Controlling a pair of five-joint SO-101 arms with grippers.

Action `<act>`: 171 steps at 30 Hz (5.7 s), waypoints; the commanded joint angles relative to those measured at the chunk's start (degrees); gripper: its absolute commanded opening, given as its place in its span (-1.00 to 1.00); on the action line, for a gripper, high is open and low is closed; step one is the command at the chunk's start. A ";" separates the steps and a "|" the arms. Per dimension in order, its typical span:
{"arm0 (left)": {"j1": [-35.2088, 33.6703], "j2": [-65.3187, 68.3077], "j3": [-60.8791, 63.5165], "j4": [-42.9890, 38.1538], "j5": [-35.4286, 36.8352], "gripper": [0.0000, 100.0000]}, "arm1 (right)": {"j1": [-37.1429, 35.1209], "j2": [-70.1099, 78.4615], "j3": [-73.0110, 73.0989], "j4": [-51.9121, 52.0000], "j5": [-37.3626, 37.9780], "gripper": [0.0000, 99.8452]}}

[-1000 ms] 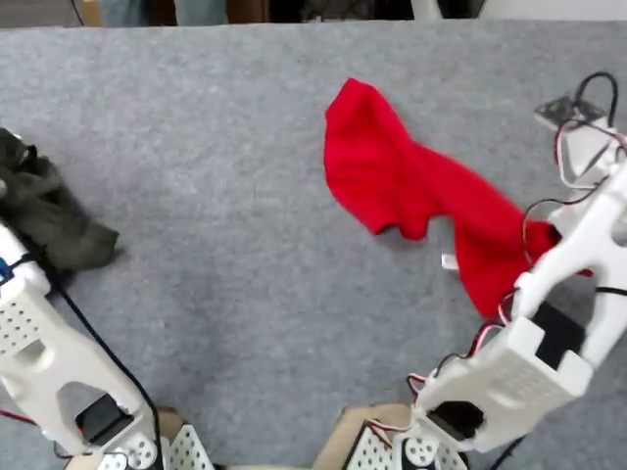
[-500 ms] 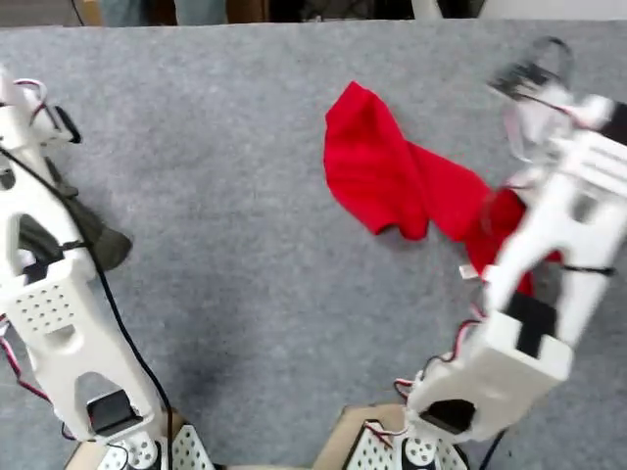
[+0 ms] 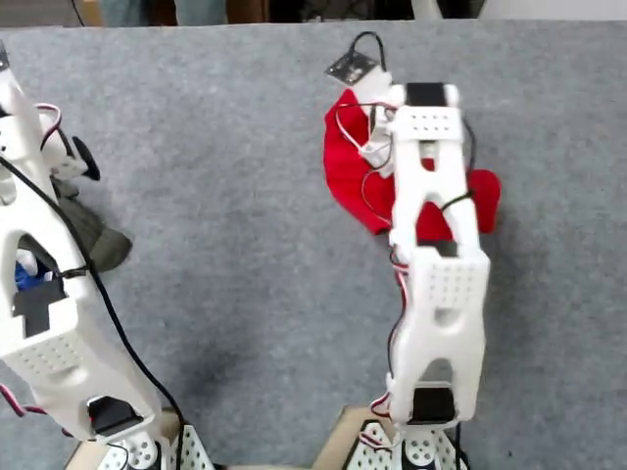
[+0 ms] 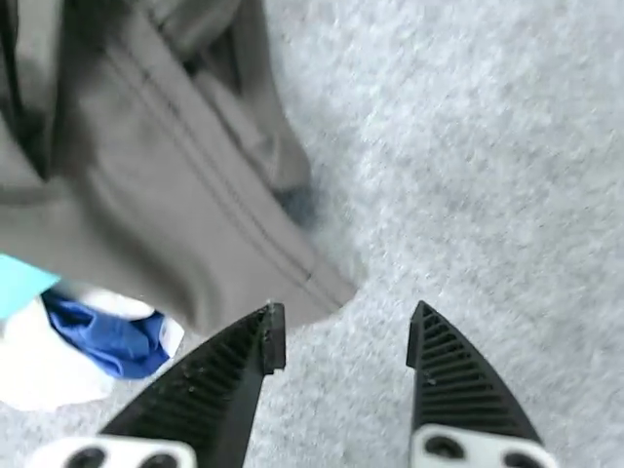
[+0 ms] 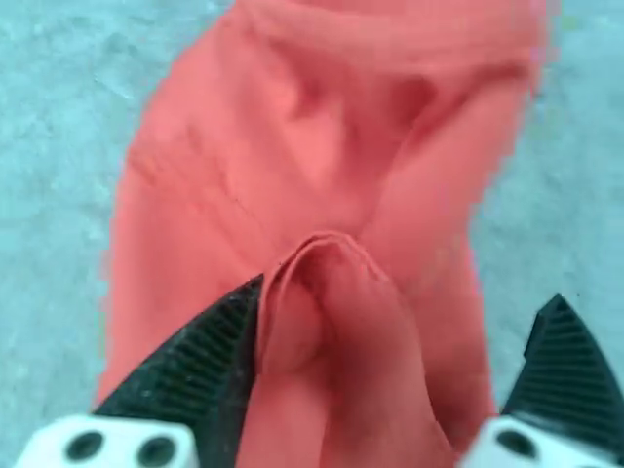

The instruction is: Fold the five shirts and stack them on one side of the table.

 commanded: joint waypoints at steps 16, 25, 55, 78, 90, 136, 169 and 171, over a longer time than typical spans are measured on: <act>-0.75 -3.69 3.30 0.18 -0.44 -0.55 | -0.26 14.99 -47.43 19.25 -10.11 -0.97; -4.35 -3.52 2.86 0.18 -0.53 -0.55 | -12.75 -13.49 -35.30 18.81 -24.53 -0.97; 4.88 -6.86 3.38 0.18 -6.95 -0.55 | -0.88 -7.08 0.13 19.16 -47.12 -0.46; 58.07 3.87 15.43 -20.92 13.36 -0.54 | 17.58 -34.33 39.16 19.16 -14.24 -0.92; 60.44 0.97 7.96 -10.02 14.24 -0.54 | 17.93 -52.00 51.47 18.99 -6.42 -0.86; 36.97 -16.18 34.86 0.18 -25.49 -0.94 | -3.87 -32.92 43.82 -14.15 -24.79 -0.36; 6.64 -23.56 42.24 -3.60 -43.16 -0.94 | 25.85 -37.67 50.15 19.08 17.76 -0.97; 5.23 -23.56 42.33 -3.52 -46.86 -0.94 | 26.11 -41.71 51.91 17.85 19.25 -0.97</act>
